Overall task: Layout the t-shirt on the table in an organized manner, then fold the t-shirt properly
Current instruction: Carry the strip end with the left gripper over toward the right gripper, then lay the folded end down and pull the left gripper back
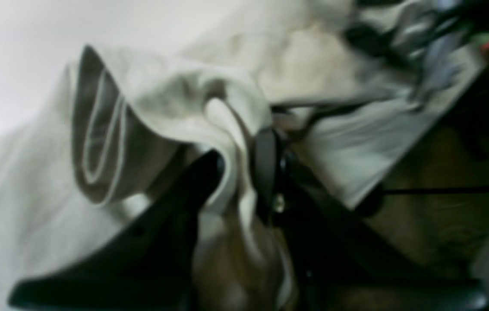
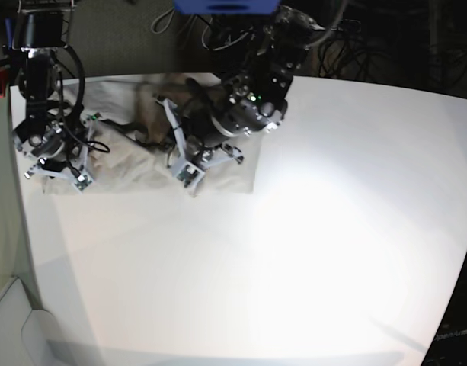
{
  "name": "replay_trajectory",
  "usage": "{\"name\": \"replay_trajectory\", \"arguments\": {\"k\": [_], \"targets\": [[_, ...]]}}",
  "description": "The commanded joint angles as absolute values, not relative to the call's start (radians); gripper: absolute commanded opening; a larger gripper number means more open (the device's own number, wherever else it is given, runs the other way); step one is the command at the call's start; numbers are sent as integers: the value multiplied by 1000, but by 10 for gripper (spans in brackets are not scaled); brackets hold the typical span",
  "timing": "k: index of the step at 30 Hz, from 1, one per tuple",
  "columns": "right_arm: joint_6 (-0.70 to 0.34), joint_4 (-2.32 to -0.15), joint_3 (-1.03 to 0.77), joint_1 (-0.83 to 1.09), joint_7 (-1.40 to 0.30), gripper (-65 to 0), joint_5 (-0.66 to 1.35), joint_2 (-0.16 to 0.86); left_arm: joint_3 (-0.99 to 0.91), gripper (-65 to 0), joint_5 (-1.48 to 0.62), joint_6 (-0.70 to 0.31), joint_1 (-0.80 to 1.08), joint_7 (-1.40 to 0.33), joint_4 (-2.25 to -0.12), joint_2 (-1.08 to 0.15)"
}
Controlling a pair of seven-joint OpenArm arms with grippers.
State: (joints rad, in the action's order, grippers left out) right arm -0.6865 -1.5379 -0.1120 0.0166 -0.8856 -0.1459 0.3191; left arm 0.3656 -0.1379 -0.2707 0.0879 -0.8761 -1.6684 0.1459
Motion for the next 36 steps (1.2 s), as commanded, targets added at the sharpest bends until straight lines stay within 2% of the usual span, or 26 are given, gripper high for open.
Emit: {"name": "replay_trajectory", "arguments": {"k": [1,6,12,14,18,20,21,29,34,36], "targets": [[-698,-1543,-113,10,-880,-373,-133,329,366,-648,-168,-236,64,-834,-1670,157],[-698,-1540,-113,-4,-878,-373,-133,331,372,-647,-265,-188,36,-791,-1601,157],[-698,-1540,-113,-4,-878,-373,-133,331,371,-631,-262,-188,36,-791,-1583,157],[-698,-1540,-113,-4,-878,-373,-133,331,375,-558,-262,-186,36,-796,-1590,157],[-698,-1540,-113,-12,-878,-373,-133,329,401,-332,-252,-185,35,-791,-1598,157],[-698,-1540,-113,-16,-878,-373,-133,329,429,-255,-199,-183,22,-788,-1606,157],[-698,-1540,-113,-16,-878,-373,-133,329,449,-244,-160,-183,18,-782,-1613,153],[-698,-1540,-113,-18,-878,-373,-133,325,568,-243,28,-185,25,-653,-1689,139],[-698,-1540,-113,-33,-878,-373,-133,331,475,-247,28,-185,81,-644,-1762,120],[-698,-1544,-113,-35,-878,-373,-133,332,410,-300,28,-185,120,-638,-1804,114]]}}
